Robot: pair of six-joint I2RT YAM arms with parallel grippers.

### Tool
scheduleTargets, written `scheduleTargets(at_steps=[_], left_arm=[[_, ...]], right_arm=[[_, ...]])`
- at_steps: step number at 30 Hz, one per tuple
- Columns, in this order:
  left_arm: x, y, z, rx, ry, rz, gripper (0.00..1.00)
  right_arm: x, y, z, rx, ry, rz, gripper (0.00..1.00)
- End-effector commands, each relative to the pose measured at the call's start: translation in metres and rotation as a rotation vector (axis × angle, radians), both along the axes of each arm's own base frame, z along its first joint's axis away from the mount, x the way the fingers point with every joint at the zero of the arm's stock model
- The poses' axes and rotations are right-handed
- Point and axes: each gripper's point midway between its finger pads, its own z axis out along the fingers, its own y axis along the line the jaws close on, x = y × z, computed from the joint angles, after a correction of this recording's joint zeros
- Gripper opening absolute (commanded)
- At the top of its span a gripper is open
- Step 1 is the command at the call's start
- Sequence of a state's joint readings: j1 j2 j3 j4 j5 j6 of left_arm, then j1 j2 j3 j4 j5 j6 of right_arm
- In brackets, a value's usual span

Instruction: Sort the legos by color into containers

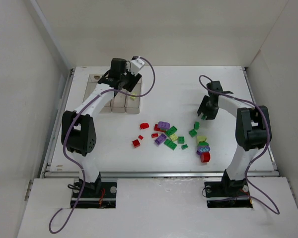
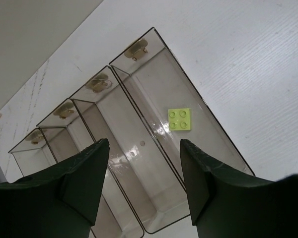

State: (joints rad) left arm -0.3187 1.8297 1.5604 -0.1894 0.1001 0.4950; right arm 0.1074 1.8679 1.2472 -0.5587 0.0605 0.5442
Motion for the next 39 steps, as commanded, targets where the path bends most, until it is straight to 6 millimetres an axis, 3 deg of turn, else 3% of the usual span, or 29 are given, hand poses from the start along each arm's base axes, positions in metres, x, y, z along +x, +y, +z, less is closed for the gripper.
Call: scheduleTargets(at_steps=[1,5,6,9,11,13,15,16,17,18,20,21,22,23,24,25,26,29,34,38,39], left_arm=[[-0.006,-0.005,0.042,-0.008,-0.071,-0.018,0.55],[-0.01,-0.01,0.042,-0.009,-0.058,-0.035,0.55],[-0.011,-0.012,0.042,-0.014,-0.056,-0.044,0.55],[-0.012,-0.016,0.047,-0.026,-0.057,-0.062,0.54],[-0.015,-0.021,0.052,-0.044,-0.046,-0.093,0.53],[-0.021,-0.029,0.062,-0.044,-0.059,-0.169,0.51],[-0.029,-0.034,0.069,-0.025,-0.065,-0.244,0.5],[-0.033,-0.036,0.079,-0.006,-0.092,-0.291,0.5],[-0.038,-0.04,0.079,0.06,-0.127,-0.402,0.5],[-0.043,-0.038,0.076,0.105,-0.142,-0.451,0.5],[-0.05,-0.035,0.086,0.185,-0.235,-0.521,0.5],[-0.058,-0.033,0.069,0.214,-0.236,-0.558,0.5],[-0.062,-0.034,0.098,0.237,-0.365,-0.585,0.55],[-0.068,-0.037,0.106,0.226,-0.409,-0.61,0.62],[-0.083,-0.05,0.104,0.182,-0.432,-0.676,0.78],[-0.086,-0.055,0.124,0.153,-0.519,-0.687,1.0],[-0.102,-0.062,0.147,0.091,-0.573,-0.692,1.0],[-0.127,-0.085,0.179,-0.026,-0.677,-0.737,1.0],[-0.146,-0.096,0.203,-0.158,-0.731,-0.728,1.0],[-0.149,-0.096,0.203,-0.151,-0.763,-0.725,1.0],[-0.149,-0.096,0.203,-0.143,-0.77,-0.727,0.96]], right_arm=[[0.01,-0.007,0.0,-0.031,-0.025,-0.028,0.55],[0.01,-0.009,0.0,-0.043,-0.026,-0.023,0.35],[0.01,-0.009,0.0,-0.047,-0.026,-0.015,0.23],[0.01,-0.008,0.0,-0.043,-0.024,-0.001,0.0],[0.012,0.001,0.008,-0.003,-0.049,0.051,0.0],[0.027,0.01,0.038,0.029,-0.15,0.132,0.0],[0.037,0.038,0.076,0.147,-0.262,0.266,0.0],[0.051,0.051,0.118,0.182,-0.393,0.365,0.0],[0.054,0.066,0.142,0.242,-0.463,0.436,0.0],[0.046,0.098,0.172,0.383,-0.528,0.574,0.0],[0.045,0.133,0.233,0.473,-0.697,0.745,0.0],[0.035,0.149,0.257,0.521,-0.748,0.825,0.0],[0.026,0.171,0.27,0.537,-0.781,0.897,0.0],[0.021,0.183,0.294,0.531,-0.845,0.957,0.0],[0.015,0.195,0.305,0.539,-0.874,1.004,0.0],[-0.001,0.217,0.314,0.578,-0.881,1.073,0.0],[-0.008,0.226,0.328,0.582,-0.914,1.116,0.0],[-0.03,0.254,0.342,0.619,-0.937,1.198,0.0],[-0.056,0.276,0.363,0.664,-0.975,1.265,0.0],[-0.067,0.283,0.365,0.692,-0.966,1.276,0.0],[-0.064,0.283,0.365,0.683,-0.969,1.265,0.0]])
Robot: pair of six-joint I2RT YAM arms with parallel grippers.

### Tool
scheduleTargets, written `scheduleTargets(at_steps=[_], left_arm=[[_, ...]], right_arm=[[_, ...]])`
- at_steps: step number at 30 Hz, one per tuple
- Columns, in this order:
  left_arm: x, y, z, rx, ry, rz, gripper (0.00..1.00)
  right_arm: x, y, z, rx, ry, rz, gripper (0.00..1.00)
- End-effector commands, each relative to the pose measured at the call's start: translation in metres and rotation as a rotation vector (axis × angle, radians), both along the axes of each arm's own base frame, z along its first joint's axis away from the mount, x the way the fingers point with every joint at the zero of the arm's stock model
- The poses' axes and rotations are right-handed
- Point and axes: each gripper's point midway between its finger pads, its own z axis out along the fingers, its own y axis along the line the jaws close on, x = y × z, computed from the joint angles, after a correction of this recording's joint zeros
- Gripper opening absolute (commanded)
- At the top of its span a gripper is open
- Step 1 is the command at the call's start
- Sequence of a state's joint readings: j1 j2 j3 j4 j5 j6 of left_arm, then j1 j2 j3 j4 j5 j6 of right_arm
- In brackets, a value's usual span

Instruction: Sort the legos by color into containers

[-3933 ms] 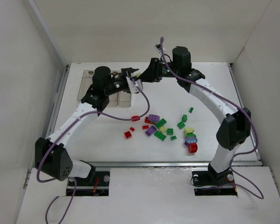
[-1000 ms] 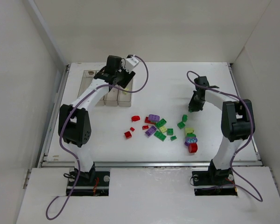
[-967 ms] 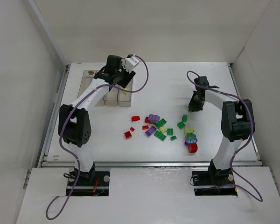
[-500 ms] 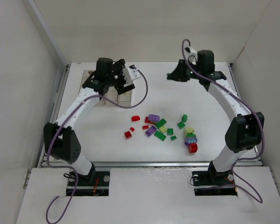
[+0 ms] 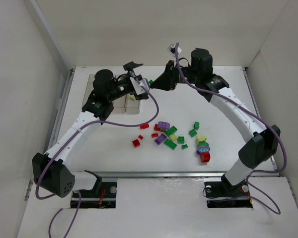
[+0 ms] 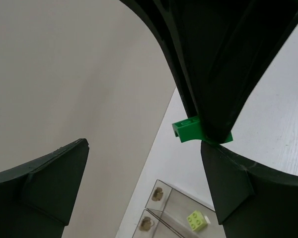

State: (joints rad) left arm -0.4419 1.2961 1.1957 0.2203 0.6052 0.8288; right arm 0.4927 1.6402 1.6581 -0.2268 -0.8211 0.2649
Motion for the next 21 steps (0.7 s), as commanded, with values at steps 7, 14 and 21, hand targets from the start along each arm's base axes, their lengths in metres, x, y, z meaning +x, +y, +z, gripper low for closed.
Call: scheduleTargets(at_steps=[7,14,21], left_arm=[[-0.032,-0.016,0.018,-0.017,-0.02,-0.163,0.91],[-0.037,-0.018,0.02,-0.024,-0.03,-0.188,0.75],[-0.042,-0.022,0.022,-0.037,-0.02,-0.209,0.64]], right_arm=[[-0.008,-0.003,0.029,0.043,-0.079,-0.015,0.0],[-0.01,-0.002,0.029,0.043,-0.07,-0.027,0.0],[-0.01,0.007,0.025,0.039,-0.055,-0.027,0.0]])
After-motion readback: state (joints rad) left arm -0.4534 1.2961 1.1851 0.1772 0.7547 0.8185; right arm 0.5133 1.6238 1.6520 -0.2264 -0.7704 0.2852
